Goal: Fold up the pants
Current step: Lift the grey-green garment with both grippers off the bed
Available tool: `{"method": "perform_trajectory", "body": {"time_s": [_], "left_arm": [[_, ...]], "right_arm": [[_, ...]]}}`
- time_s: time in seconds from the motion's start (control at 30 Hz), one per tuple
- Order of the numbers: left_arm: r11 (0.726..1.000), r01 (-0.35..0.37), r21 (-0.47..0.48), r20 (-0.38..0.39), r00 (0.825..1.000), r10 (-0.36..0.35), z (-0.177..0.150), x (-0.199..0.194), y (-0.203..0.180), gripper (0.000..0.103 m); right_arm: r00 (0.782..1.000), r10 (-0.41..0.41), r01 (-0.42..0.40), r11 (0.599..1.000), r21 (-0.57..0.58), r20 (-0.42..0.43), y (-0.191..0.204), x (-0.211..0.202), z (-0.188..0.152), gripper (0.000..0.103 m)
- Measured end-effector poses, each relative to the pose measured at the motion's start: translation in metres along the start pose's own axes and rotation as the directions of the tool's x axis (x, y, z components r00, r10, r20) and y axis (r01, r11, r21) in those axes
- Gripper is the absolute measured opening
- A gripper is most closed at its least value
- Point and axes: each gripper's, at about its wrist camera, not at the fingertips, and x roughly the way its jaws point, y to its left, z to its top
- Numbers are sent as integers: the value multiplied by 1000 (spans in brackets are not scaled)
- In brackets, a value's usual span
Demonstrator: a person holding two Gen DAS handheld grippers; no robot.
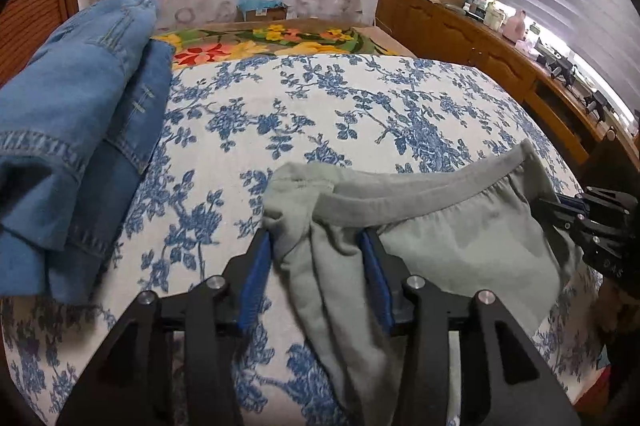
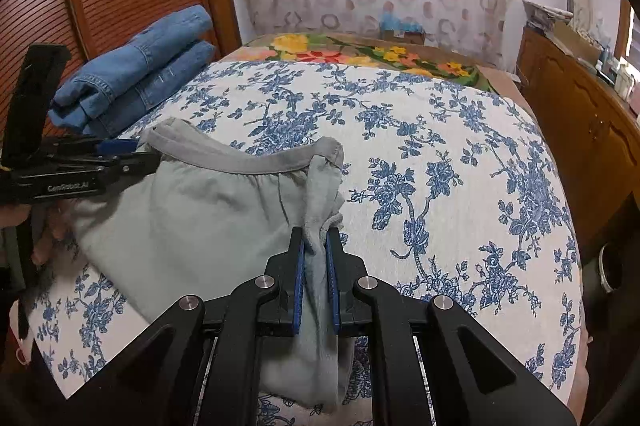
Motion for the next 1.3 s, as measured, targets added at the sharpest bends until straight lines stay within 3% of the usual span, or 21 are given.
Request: {"method": "perform_trajectory", "body": {"time_s": [0.2, 0.23, 0.3, 0.4, 0.73, 1.3], "left_arm": [[999, 47, -18, 19, 999, -46, 2, 1, 7, 43], [998, 53, -15, 24, 998, -53, 1, 1, 7, 37], [994, 103, -24, 27, 994, -102, -1, -1, 8, 14], [992, 122, -36, 51, 991, -121, -4, -8, 6, 9], [993, 113, 25, 192, 974, -115, -1, -72, -14, 9], [996, 55, 65, 312, 947, -73, 21, -141, -16, 9]], "right_arm": [[1000, 2, -2, 1000, 1, 0, -1, -1, 0, 7], [1000, 3, -3, 1000, 1, 1, -1, -1, 1, 7], [1000, 15, -15, 1000, 2, 6, 0, 0, 0, 7], [999, 30, -30, 1000, 2, 19, 1, -2, 0, 7], [993, 44, -45, 999, 3, 109, 8, -31, 9, 6], [969, 59, -46, 997, -57, 239, 32, -83, 48, 6]]}}
